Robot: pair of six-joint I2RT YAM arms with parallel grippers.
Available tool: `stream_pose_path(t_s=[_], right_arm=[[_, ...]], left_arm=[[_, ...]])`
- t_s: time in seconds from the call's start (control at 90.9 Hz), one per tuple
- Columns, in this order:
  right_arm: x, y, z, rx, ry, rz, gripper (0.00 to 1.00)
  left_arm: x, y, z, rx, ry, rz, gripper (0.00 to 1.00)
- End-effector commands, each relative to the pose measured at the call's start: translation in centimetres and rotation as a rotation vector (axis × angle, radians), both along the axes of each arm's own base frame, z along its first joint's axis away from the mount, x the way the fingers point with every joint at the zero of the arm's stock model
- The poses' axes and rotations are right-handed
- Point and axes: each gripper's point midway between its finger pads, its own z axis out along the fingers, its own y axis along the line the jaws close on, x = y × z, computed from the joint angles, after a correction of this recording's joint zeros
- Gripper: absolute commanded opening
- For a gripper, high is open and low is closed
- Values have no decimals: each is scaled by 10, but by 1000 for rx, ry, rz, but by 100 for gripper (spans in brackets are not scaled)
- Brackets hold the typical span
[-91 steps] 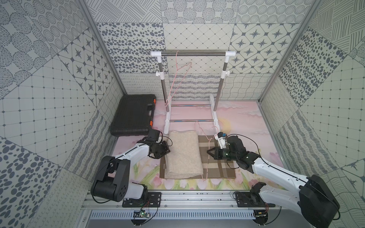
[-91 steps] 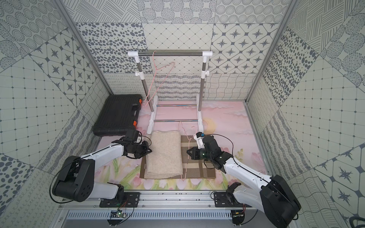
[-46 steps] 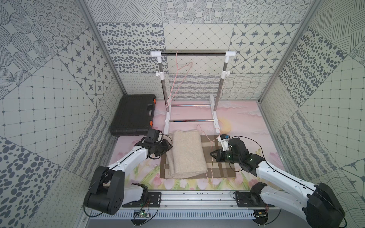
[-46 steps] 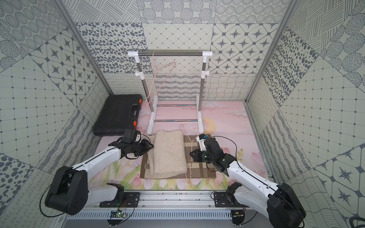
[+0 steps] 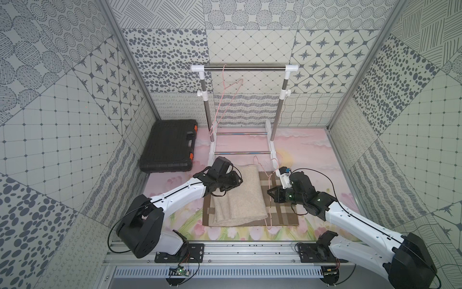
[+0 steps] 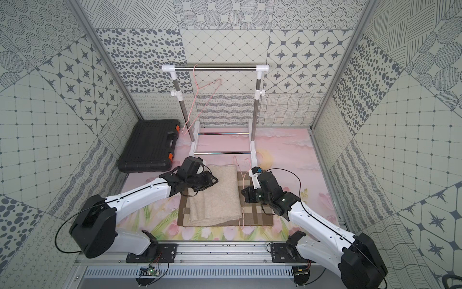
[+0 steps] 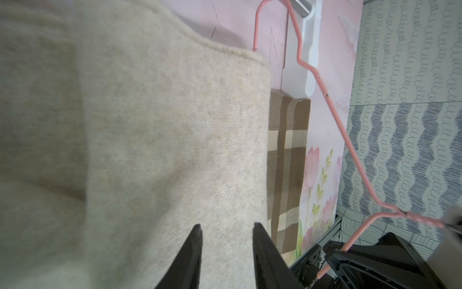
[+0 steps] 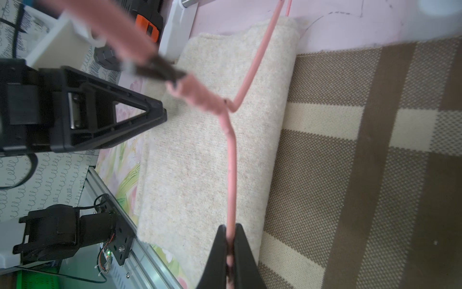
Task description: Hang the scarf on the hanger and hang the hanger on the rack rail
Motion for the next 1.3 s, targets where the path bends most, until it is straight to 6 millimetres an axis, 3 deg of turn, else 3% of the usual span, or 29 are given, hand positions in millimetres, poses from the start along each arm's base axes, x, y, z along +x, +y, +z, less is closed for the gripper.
stream_pose_path(t_s=[0.0,0.088,0.165,0.385,0.495,0.759,0.836,1.078,1.188,1.287], right_arm=[[8,-6,0,-46,-37,-28,0],[7,-6,-3,-48,-34,-26,0],[7,-5,-5,-50,-32,-19,0],[7,-3,-8,-49,-24,-10,0],[7,-5,-8,-47,-25,-18,0],[4,-6,-12,-47,-10,-20,0],[4,-5,-13,-48,-8,-18,0],[6,-3,-16,-49,-1,-15,0],[7,-2,-19,-52,4,-16,0],[9,0,-19,-44,-2,-16,0]], left_arm=[[-9,24,-4,101,4,150,45],[-12,43,23,141,-74,182,51],[-18,52,27,182,-65,185,54],[-23,48,-29,202,90,196,61],[-24,47,-47,224,132,193,62],[-15,27,-42,151,87,176,61],[-13,19,-40,99,77,172,53],[-6,-15,-17,-70,21,142,1],[-5,-18,-4,-113,0,144,0],[-4,-16,20,-143,-48,151,0]])
